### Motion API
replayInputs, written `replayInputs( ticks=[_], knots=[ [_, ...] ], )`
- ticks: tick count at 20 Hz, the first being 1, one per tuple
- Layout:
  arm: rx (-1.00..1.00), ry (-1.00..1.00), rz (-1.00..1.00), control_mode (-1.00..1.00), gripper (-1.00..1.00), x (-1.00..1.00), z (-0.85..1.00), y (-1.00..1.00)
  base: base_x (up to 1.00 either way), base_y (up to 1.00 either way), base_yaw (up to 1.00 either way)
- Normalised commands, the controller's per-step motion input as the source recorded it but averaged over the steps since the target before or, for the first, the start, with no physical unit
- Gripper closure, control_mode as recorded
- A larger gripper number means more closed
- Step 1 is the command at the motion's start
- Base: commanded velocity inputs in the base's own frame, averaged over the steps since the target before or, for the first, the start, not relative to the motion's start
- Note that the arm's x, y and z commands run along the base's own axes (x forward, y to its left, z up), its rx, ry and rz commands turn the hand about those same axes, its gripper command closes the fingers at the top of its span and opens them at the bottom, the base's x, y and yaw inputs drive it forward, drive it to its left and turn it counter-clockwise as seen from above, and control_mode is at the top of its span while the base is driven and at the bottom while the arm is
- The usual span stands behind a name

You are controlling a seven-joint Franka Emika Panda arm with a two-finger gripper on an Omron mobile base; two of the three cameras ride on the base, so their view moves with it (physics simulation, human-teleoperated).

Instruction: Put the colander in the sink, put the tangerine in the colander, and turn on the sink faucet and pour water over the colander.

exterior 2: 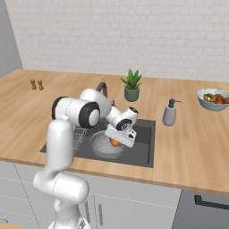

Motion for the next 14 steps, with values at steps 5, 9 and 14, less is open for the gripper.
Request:
replayInputs(
  ticks=[5,9,14],
  knots=[
    [0.00,0.00,0.00,-1.00,1.00,0.07,-0.08,0.00,0.00,0.00,0.00],
    [0.00,0.00,0.00,-1.00,-1.00,0.00,0.00,0.05,0.00,0.00,0.00],
    [0.00,0.00,0.00,-1.00,-1.00,0.00,0.00,0.08,0.00,0.00,0.00]
  ],
)
